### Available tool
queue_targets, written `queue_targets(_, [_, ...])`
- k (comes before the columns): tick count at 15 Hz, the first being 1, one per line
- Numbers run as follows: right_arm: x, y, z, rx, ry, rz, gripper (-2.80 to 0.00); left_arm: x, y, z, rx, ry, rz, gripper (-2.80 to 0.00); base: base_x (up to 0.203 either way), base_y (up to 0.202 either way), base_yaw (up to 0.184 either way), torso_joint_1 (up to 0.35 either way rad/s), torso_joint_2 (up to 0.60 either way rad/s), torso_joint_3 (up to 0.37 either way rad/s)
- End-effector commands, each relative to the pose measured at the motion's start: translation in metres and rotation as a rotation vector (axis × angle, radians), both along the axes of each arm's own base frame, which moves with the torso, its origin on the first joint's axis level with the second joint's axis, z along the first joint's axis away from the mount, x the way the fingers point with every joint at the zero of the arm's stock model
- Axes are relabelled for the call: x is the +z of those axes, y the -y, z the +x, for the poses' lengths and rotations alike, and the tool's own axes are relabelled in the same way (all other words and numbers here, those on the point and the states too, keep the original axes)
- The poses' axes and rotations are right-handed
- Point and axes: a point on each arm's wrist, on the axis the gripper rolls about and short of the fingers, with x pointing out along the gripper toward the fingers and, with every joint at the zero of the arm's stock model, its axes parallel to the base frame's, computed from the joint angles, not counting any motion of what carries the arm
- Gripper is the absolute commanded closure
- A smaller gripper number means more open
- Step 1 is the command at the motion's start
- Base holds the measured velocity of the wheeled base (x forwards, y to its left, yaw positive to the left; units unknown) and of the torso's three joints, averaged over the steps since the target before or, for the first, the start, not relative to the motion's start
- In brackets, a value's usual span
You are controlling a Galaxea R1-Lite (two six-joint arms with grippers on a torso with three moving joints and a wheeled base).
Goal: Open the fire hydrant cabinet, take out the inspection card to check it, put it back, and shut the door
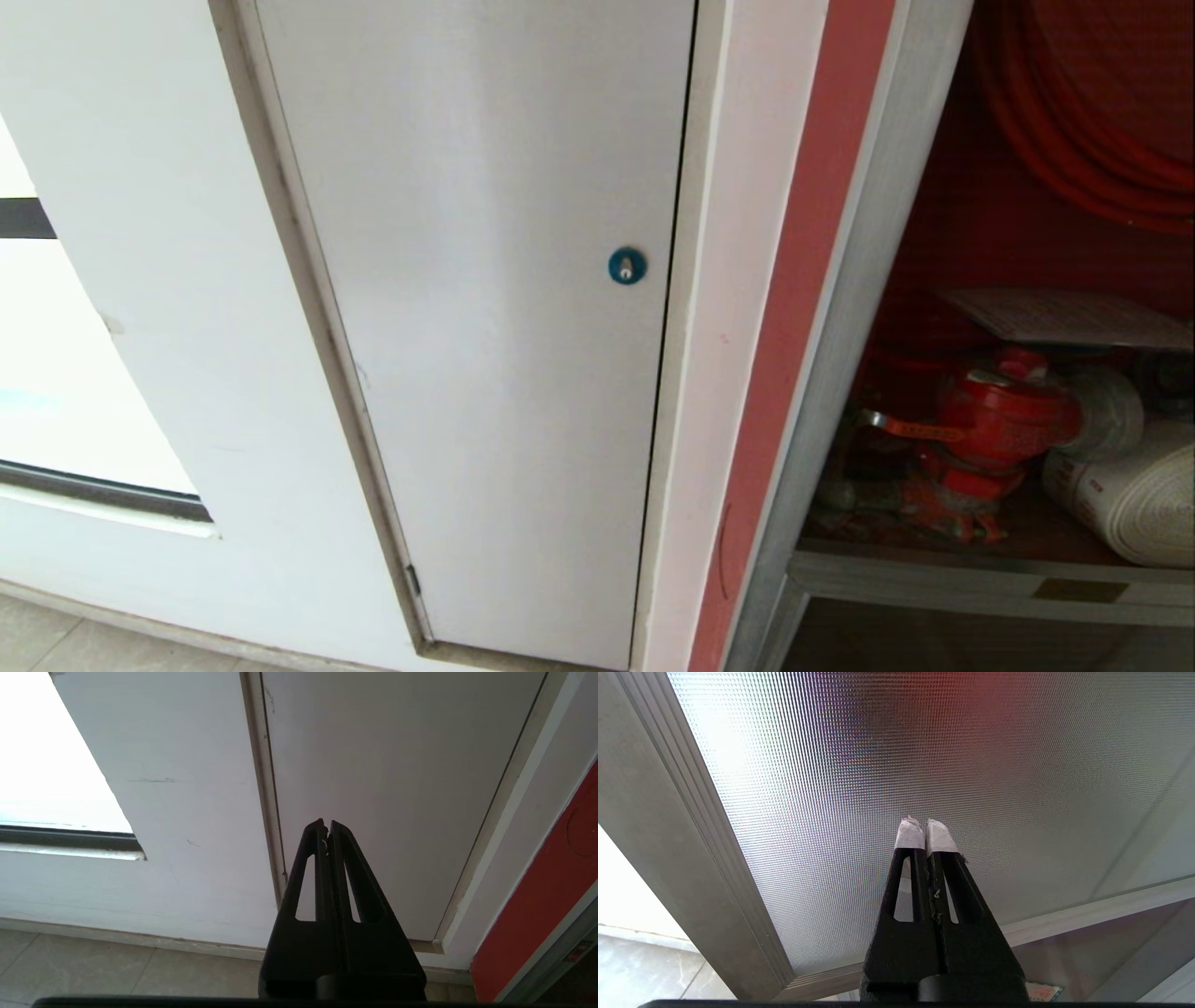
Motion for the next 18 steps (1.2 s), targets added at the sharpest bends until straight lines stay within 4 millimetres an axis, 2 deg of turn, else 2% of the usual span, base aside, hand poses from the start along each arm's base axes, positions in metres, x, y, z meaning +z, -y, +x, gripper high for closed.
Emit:
queue_targets(1, [-0.0001, 0.0000, -0.0001, 0.002, 0.002, 0.000, 0.00, -0.0016, 0.0000, 0.0006, 0.000, -0.008, 0.000, 0.00, 0.000, 0.000, 0.000, 0.000, 0.00, 0.000])
queue_targets(18, [-0.0001, 0.0000, -0.0001, 0.002, 0.002, 0.000, 0.00, -0.0016, 0.0000, 0.0006, 0.000, -0.007, 0.003, 0.00, 0.000, 0.000, 0.000, 0.000, 0.00, 0.000])
